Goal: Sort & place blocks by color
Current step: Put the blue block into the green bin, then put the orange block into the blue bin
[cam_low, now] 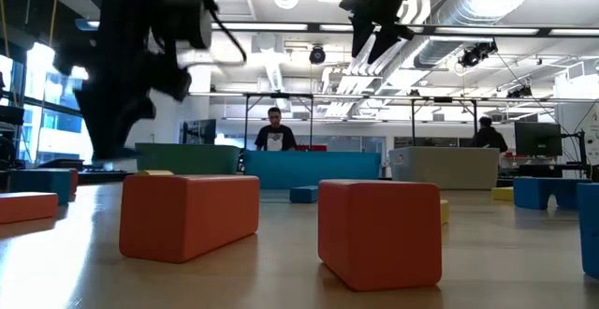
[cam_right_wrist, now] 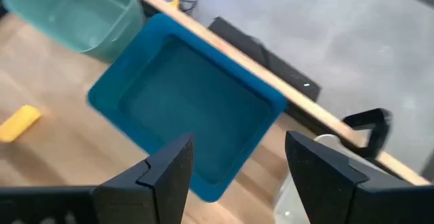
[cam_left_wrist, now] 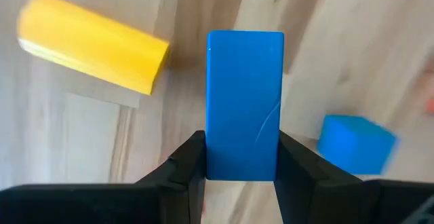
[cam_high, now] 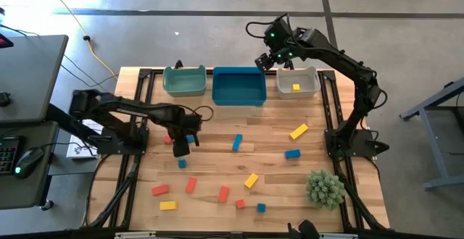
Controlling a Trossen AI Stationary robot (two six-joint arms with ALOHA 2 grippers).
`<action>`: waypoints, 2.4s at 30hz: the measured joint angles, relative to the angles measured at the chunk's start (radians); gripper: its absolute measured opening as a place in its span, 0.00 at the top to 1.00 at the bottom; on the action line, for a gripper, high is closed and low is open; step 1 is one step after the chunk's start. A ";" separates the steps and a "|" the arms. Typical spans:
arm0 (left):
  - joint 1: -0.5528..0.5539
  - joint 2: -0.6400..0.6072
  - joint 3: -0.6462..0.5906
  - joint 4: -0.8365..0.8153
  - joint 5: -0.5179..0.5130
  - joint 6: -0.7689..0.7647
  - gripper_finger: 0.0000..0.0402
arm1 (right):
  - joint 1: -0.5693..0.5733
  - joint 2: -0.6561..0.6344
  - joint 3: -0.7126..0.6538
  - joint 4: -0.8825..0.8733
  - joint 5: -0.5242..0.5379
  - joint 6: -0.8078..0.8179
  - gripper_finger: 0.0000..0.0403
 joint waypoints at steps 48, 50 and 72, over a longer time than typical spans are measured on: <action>0.882 0.041 0.003 0.585 -0.127 -0.024 0.72 | 0.000 0.001 0.000 0.124 -0.108 -0.457 0.45; 0.882 0.047 0.003 0.585 -0.128 -0.027 0.71 | 0.000 0.001 0.000 0.124 -0.108 -0.457 0.45; 0.871 -0.056 0.003 0.555 0.064 -0.046 0.49 | 0.127 0.001 0.000 0.113 -0.198 -0.348 0.45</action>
